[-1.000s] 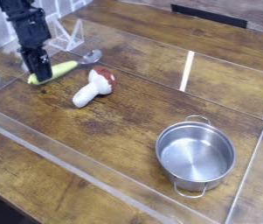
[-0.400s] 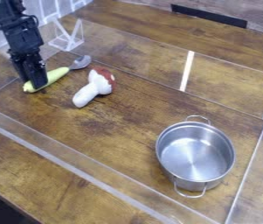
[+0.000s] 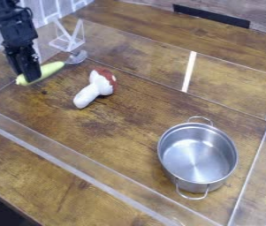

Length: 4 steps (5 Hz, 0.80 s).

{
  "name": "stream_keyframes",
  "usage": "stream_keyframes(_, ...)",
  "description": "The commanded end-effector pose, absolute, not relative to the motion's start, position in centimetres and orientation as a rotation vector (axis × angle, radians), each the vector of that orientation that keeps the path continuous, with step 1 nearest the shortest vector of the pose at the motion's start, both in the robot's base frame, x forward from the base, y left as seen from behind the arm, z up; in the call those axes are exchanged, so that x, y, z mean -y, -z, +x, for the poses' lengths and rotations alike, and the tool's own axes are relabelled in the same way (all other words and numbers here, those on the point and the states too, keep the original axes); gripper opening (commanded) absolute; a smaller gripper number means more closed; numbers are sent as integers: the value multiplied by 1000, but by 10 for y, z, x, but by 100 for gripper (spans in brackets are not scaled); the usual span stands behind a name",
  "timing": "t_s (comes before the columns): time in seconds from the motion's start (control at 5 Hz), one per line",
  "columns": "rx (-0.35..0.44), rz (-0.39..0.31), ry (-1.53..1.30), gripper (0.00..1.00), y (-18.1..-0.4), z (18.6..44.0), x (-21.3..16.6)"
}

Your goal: Move the green spoon to the left

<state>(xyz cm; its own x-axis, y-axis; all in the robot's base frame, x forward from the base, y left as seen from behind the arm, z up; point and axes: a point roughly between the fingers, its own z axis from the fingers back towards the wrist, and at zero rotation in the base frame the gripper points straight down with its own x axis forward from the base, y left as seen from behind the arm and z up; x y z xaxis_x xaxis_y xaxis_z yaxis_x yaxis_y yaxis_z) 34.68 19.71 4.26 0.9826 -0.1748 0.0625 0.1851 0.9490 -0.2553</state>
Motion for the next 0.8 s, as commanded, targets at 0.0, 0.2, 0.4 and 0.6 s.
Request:
stream_keyframes(0.0,74,-236,210,0,-57,353,-195)
stream_keyframes(0.2,60,-250,222,0,-50,355,-189)
stream_keyframes(0.4,60,-257,160,0,-45,348,-192)
stream_keyframes(0.6,54,-254,102,0,-47,341,-199)
